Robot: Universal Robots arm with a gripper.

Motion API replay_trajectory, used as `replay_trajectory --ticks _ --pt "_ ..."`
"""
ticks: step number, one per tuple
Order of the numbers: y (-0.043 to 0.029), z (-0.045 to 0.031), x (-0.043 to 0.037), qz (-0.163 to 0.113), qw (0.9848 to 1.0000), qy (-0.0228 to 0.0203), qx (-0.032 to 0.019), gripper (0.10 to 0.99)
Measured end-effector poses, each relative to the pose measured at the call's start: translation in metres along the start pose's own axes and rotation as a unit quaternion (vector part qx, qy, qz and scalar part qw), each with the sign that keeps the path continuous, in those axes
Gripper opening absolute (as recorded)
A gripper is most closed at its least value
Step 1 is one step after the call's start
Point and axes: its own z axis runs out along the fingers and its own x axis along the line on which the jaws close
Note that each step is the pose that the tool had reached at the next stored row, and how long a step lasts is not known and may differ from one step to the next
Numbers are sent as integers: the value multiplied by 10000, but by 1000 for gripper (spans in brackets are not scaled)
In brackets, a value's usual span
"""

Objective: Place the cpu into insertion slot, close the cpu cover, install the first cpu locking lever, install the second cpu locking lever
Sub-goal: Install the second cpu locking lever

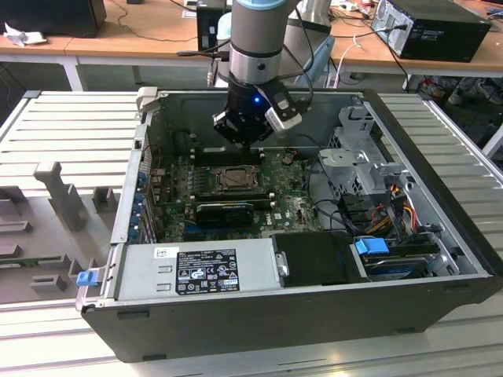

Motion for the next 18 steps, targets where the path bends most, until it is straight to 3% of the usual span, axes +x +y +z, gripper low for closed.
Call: replay_trajectory --ticks 4,7,10,12,13,18 --pt "-144 -15 14 0 10000 0 0 106" --pt "-210 -22 21 1 10000 0 2 106" --pt "-382 -28 38 2 10000 11 32 106" --pt "-441 -23 43 3 10000 22 30 106" --pt "-504 -12 50 4 10000 31 30 106" --pt "-630 13 87 -2 10000 49 18 106"
